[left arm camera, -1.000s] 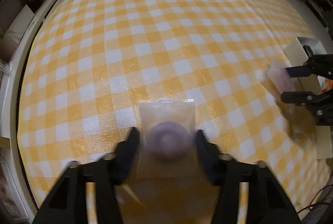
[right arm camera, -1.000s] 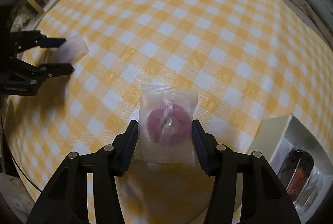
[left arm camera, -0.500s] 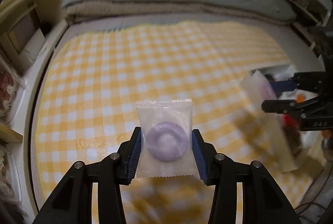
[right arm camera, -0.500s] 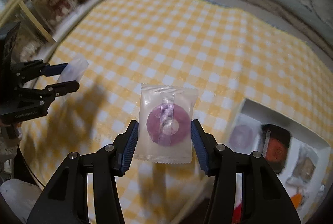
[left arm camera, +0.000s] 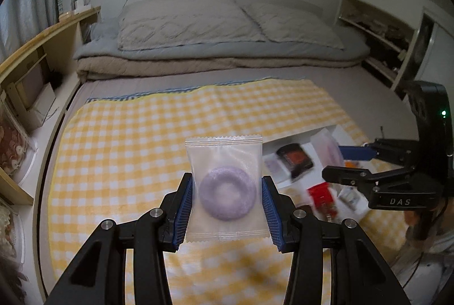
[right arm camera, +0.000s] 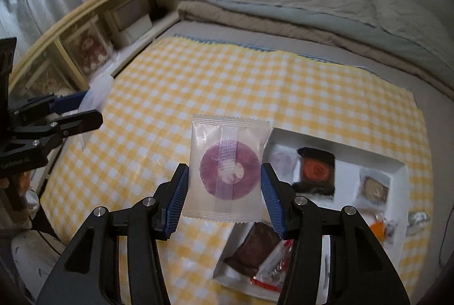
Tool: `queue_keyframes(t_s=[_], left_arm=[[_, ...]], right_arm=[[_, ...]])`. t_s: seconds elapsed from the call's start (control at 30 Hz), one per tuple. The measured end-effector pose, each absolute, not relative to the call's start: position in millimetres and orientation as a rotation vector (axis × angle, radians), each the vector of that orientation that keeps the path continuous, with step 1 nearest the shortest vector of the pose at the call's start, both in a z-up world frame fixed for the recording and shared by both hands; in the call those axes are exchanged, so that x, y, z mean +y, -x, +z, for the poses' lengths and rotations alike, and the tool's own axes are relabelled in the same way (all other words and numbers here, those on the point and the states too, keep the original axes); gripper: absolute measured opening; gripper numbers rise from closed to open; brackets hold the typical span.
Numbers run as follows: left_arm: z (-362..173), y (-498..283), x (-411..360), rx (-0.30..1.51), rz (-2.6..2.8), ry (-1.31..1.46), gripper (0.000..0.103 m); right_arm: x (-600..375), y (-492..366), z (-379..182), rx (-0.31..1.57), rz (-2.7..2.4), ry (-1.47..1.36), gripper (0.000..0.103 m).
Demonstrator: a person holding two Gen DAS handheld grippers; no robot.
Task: Organize snacks
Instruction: 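Carry both purple ring packets over the tray and open both tools inside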
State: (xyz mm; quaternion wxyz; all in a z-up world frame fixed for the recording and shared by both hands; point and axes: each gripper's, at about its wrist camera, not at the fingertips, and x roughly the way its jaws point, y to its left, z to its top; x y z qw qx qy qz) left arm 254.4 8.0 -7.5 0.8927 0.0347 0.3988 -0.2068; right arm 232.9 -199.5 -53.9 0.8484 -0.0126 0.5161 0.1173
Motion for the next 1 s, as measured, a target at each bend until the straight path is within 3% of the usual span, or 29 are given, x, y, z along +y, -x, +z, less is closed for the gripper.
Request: queue_keyframes(t_s=[0.3,0.57,1.0], left_arm=[[6.4,-218.7,-36.1,0.784,-0.402,-0.073,0.046],[-19.7,-224.1,-79.7,0.796,-0.447,-0.012,0.046],[-49.0,-278.9,-115.0,0.903,-0.567,0.127,0.046]], right_arm=[[-251.9,-197.4,-24.0,0.985,0.203,-0.053,0.052],[-296.6,-197.5,-22.7,0.972,0.199,-0.123,0.052],[-362.3,-273.5,-108.5,1.123,0.118,-0.297,0.052]])
